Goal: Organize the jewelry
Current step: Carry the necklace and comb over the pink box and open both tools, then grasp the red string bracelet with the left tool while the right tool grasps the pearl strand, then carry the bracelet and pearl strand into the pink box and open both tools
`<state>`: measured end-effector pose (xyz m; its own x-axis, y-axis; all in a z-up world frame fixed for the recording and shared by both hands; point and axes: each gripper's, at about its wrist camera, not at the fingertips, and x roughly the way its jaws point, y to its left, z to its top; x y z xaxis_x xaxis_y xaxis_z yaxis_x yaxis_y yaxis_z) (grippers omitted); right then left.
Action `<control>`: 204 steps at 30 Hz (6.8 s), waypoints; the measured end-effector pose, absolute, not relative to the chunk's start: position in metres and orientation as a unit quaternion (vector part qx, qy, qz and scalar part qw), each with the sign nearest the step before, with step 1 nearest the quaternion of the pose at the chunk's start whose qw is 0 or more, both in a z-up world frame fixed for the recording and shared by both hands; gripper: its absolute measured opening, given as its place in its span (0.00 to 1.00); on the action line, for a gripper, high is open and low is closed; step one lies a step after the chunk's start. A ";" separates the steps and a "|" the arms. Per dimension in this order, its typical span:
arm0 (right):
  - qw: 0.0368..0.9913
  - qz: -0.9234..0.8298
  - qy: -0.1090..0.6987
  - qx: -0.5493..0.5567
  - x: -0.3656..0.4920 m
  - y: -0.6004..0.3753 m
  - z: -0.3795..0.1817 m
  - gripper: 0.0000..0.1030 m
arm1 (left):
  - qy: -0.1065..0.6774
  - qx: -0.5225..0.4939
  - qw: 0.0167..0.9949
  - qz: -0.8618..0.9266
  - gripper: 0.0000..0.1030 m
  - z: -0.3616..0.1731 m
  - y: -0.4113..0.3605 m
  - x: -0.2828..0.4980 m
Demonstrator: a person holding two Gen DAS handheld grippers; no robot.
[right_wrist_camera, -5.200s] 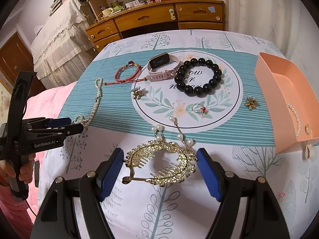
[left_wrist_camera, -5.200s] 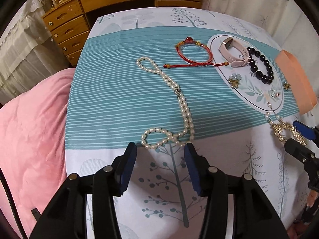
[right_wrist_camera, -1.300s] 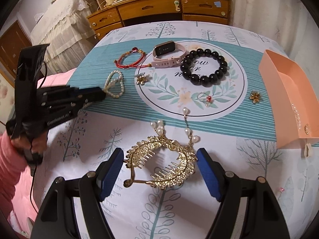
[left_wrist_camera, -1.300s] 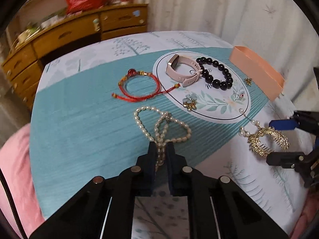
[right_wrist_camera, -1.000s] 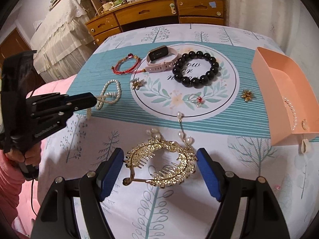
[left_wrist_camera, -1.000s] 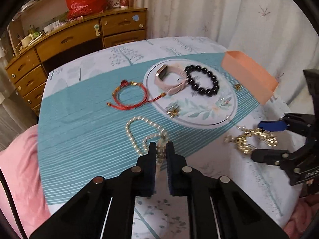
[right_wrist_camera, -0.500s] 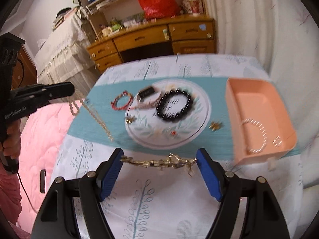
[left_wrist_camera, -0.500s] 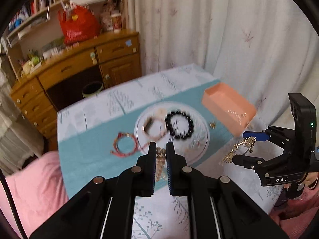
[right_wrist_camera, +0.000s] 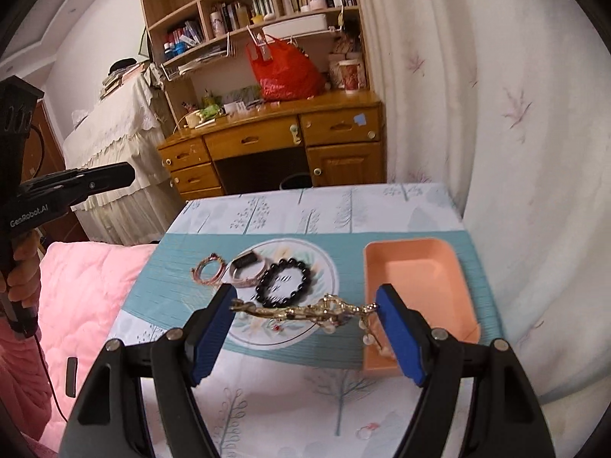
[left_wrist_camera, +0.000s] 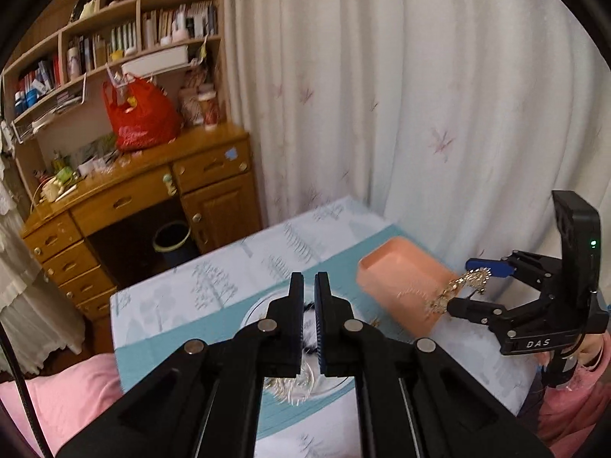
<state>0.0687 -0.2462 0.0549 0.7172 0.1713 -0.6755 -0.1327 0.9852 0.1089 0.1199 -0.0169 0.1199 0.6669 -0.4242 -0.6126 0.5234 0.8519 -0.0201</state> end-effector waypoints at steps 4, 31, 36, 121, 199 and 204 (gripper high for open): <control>0.931 0.069 0.358 0.031 0.068 -0.265 0.063 0.73 | 0.325 0.070 0.903 -0.272 0.04 0.116 -0.036 0.126; 0.904 0.011 0.413 0.108 0.102 -0.310 0.002 0.74 | 0.405 0.078 0.903 -0.117 0.89 0.034 -0.027 0.144; 0.908 0.058 0.403 0.099 0.102 -0.283 0.007 0.74 | 0.402 0.069 0.909 -0.083 0.91 0.028 -0.003 0.152; 0.852 0.189 0.488 0.005 0.147 -0.108 -0.076 0.05 | 0.539 -0.058 0.840 -0.033 0.56 -0.102 0.084 0.264; 0.902 0.004 0.409 0.135 0.107 -0.356 -0.007 0.46 | 0.476 0.035 0.837 -0.267 0.91 -0.029 -0.197 0.200; 0.897 0.013 0.416 0.150 0.105 -0.347 0.004 0.46 | 0.448 0.023 0.858 -0.248 0.92 0.000 -0.170 0.195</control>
